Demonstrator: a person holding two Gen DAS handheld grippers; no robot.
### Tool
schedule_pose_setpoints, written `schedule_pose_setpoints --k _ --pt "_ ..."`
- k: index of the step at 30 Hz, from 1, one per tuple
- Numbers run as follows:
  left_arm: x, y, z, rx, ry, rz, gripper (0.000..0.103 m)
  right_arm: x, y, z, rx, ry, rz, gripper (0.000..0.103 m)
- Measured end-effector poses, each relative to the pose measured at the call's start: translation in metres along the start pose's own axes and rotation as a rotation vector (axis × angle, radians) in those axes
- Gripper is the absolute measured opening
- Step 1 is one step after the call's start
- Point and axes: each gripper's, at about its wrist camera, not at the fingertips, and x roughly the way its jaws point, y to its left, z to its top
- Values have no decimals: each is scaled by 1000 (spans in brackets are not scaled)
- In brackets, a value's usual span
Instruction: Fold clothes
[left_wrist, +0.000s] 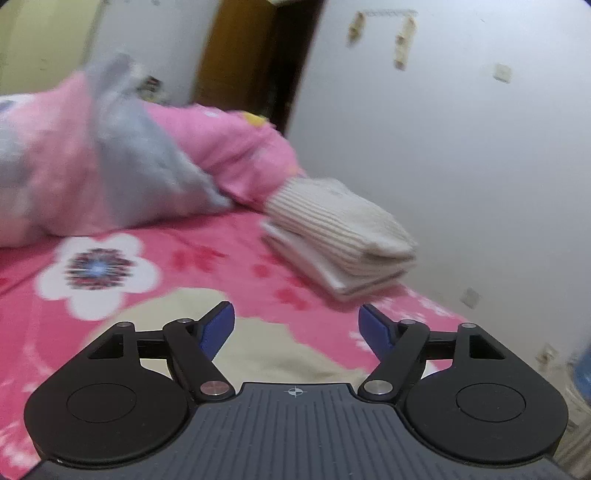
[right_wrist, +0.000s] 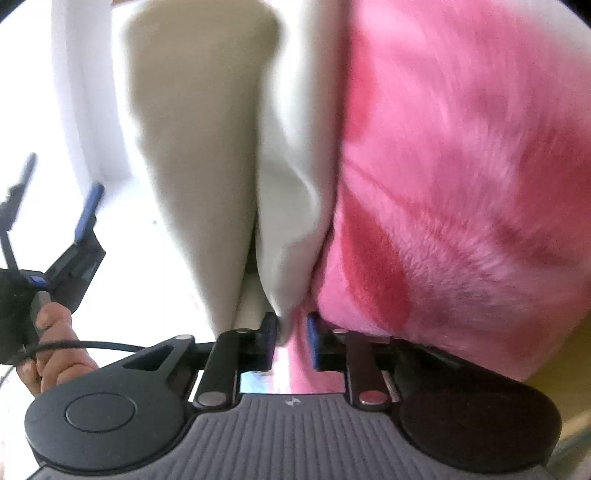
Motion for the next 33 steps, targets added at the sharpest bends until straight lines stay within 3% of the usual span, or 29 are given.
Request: schedule_pose_setpoints --k 4,7,8,9,11,14,15,20,24,28,29,30,33 --pt "-29 31 -22 9 -21 133 75 -38 32 -4 -158 -72 -149 24" --pt "-51 56 -45 8 -34 211 75 -74 59 -1 -246 -184 -172 27" --pt "-56 62 -54 5 -32 217 75 -81 67 1 -269 -213 -169 33" --pt "-60 68 -63 2 -26 205 75 -86 76 3 -293 -245 -166 40" --pt "-65 73 -83 -8 -7 152 75 -86 91 10 -322 -287 -157 43" --pt "-59 65 -111 21 39 61 78 -78 93 21 -319 -287 -152 59" --pt "-56 59 -119 40 53 39 81 -69 96 27 -323 -279 -156 59" --pt "-22 29 -146 167 89 75 84 -49 95 22 -392 -249 -247 60" --pt "1 25 -156 188 125 195 78 -14 98 26 -444 -222 -293 57" --pt "1 36 -158 129 129 209 70 2 103 32 -501 -211 -321 49" --pt "0 37 -158 125 125 209 69 5 103 33 -513 -208 -323 45" --pt "-1 36 -158 131 120 210 67 7 106 32 -529 -210 -325 34" --pt "-1 29 -158 168 111 219 64 6 117 29 -598 -255 -309 20"
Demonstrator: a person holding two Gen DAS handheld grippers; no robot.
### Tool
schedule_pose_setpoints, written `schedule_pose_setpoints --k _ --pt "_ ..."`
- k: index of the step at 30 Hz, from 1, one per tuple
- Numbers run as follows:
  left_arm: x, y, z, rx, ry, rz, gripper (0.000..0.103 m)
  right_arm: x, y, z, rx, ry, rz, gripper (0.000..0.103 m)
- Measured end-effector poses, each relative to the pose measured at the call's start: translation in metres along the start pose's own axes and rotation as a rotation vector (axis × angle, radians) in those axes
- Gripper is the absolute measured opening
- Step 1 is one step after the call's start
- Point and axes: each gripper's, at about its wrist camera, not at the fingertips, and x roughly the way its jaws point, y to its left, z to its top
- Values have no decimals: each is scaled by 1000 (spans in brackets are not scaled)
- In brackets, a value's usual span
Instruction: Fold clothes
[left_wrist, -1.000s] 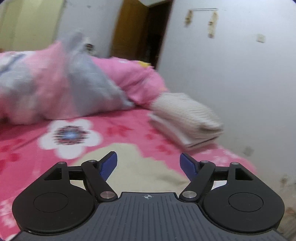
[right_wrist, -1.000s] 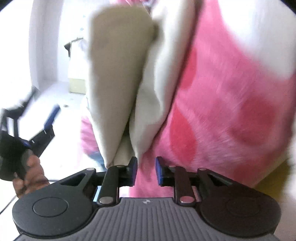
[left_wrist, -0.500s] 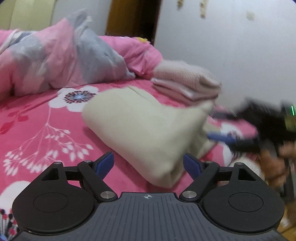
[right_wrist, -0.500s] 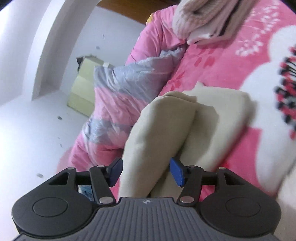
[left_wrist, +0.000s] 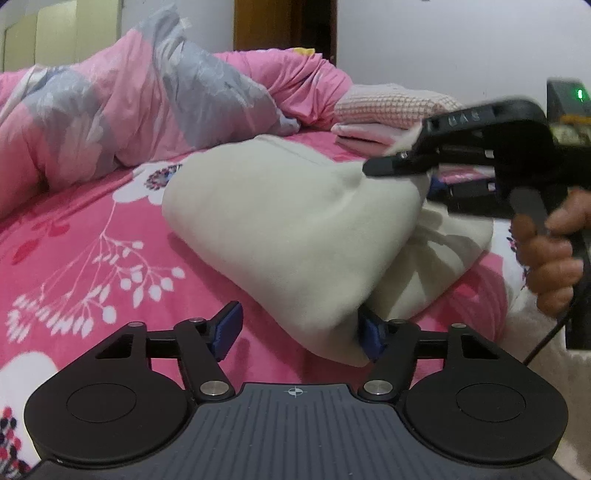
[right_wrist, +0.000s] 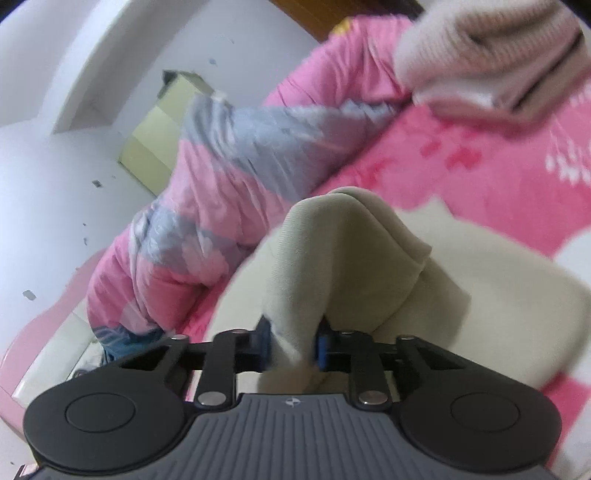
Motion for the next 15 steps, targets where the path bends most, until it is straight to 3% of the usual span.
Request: schedule_pose_setpoints --k 4,6,10,15 --pt "0 -11 0 52 -1 10 65 -35 4 -1 -72 -132 13 18" --pt "3 -13 -1 63 10 8 65 -41 -11 -9 -56 -130 -18 18" --pt "8 -15 -4 82 32 17 66 -35 -54 -29 107 -62 -27 17" --pt "6 -18 2 106 38 28 65 -52 -46 -17 100 -156 37 17"
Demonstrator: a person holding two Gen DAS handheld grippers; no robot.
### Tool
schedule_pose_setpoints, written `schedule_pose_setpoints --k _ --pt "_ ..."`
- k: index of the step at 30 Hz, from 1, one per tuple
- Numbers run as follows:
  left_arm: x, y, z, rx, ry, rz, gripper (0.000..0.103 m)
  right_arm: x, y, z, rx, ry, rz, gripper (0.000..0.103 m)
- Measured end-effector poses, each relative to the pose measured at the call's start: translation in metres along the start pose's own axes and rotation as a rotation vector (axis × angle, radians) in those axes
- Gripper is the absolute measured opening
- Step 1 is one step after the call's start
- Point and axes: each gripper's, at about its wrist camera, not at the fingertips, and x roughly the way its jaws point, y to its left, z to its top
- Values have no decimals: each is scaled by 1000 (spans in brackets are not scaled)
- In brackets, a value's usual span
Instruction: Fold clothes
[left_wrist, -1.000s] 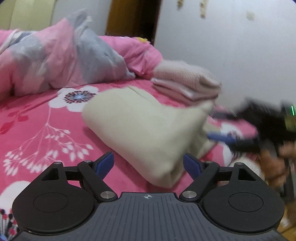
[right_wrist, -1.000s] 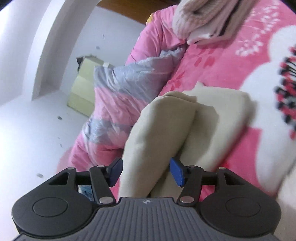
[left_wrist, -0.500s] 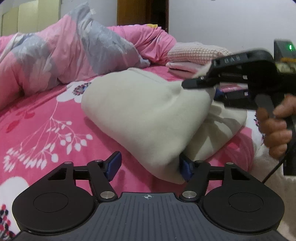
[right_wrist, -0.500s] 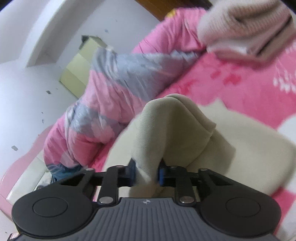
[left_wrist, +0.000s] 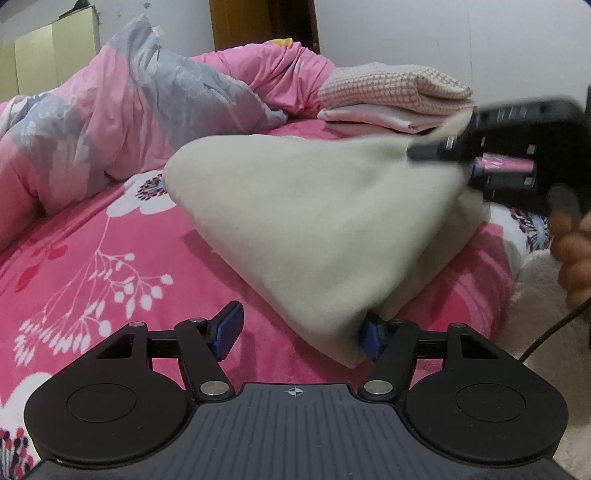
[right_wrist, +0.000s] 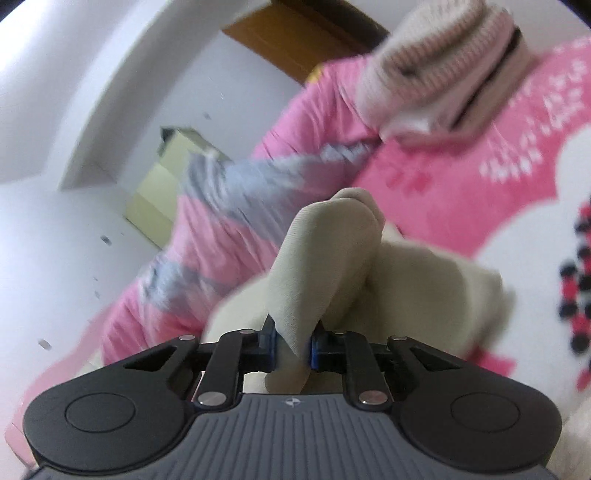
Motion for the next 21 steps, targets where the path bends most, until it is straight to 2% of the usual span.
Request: schedule_pose_setpoints --k 1,4,7,10,18,21 --pt "0 -1 1 5 0 3 66 -2 -1 1 -7 -5 -2 17" --pt "3 -2 -1 8 6 8 66 1 -25 -9 73 50 -58 17" --pt "2 -3 -3 6 9 16 67 1 -45 -14 181 60 -37 16" --pt "-3 -4 -2 -8 -7 33 66 2 -36 -10 136 60 -44 17" --pt "-7 -5 -6 -145 -103 48 65 4 -25 2 172 57 -1 17" --pt "-7 -10 -1 -145 -136 60 66 6 -12 11 154 40 20 17"
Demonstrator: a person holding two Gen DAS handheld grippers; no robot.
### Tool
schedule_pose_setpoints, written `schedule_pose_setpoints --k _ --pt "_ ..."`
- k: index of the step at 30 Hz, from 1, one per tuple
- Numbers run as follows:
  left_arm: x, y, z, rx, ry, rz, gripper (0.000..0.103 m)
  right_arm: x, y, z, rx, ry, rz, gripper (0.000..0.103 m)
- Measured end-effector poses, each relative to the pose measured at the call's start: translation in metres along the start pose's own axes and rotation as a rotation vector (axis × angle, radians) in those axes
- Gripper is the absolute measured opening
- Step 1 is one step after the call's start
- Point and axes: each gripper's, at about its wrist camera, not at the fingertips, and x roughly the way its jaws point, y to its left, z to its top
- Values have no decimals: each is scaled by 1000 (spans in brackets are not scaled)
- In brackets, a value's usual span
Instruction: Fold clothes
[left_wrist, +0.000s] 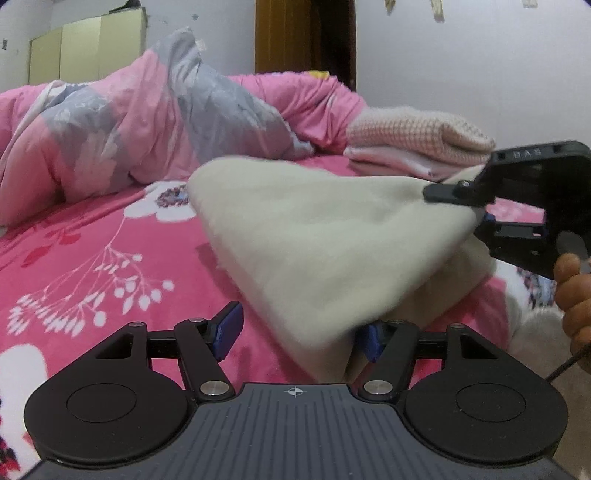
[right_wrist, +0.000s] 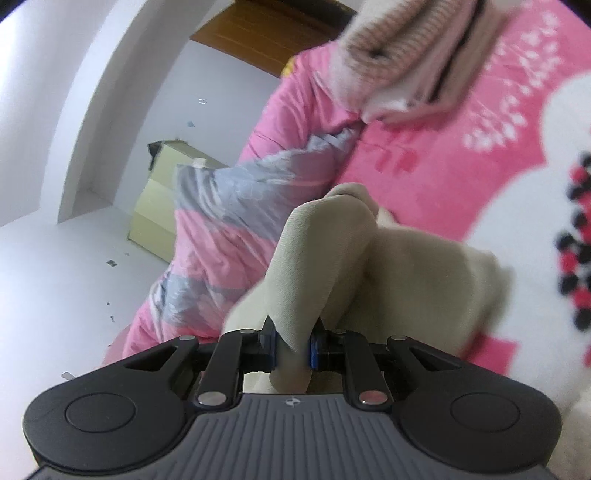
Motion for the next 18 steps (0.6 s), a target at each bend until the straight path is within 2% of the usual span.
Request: schedule_pose_setpoints --k 5,8,10,14,17,18 --pt "17 -15 0 38 -59 118 67 4 19 5 -28 -16 22 17" --pt "12 -11 1 41 -66 183 67 1 19 6 -23 -29 25 16" --pt "6 -10 -2 84 -55 209 67 0 14 3 -5 -15 25 16" --pt "10 -5 -16 106 6 206 69 -3 -2 -11 17 15 -14 16" --pt "12 -9 -18 136 3 208 72 -6 -25 -20 74 25 -65 16" --pt "11 -9 -15 133 14 198 72 -8 -28 -20 101 27 -55 16"
